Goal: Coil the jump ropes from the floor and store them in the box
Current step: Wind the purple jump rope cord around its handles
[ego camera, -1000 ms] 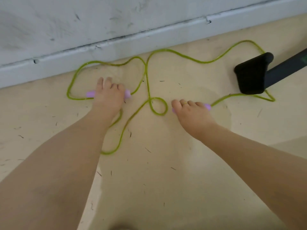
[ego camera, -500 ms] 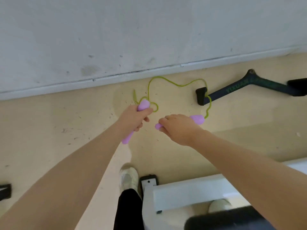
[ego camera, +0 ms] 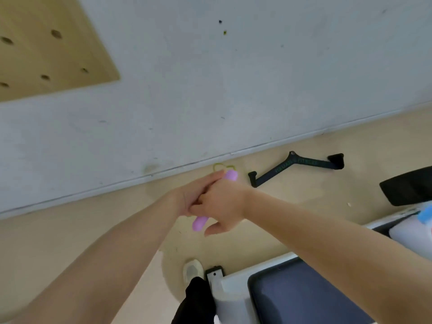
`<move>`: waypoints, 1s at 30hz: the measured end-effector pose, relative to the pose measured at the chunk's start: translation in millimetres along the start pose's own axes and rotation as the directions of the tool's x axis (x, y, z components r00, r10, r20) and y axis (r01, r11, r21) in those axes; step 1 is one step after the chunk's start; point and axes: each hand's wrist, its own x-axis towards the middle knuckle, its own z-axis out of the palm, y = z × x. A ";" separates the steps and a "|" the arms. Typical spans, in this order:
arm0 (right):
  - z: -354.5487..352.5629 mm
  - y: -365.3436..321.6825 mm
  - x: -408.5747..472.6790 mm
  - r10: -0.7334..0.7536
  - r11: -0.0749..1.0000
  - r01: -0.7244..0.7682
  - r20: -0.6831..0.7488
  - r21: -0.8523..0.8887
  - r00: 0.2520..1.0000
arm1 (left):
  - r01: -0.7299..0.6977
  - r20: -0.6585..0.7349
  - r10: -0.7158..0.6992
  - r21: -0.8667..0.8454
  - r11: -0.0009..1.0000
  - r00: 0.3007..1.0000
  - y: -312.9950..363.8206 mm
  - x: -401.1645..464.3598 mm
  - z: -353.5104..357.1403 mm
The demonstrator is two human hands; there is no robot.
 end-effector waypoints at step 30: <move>13.7 -214.2 -271.4 0.585 0.111 -0.044 -0.030 0.993 0.811 | -0.435 -0.019 0.668 0.745 0.506 0.744 -210.9 -258.4 290.0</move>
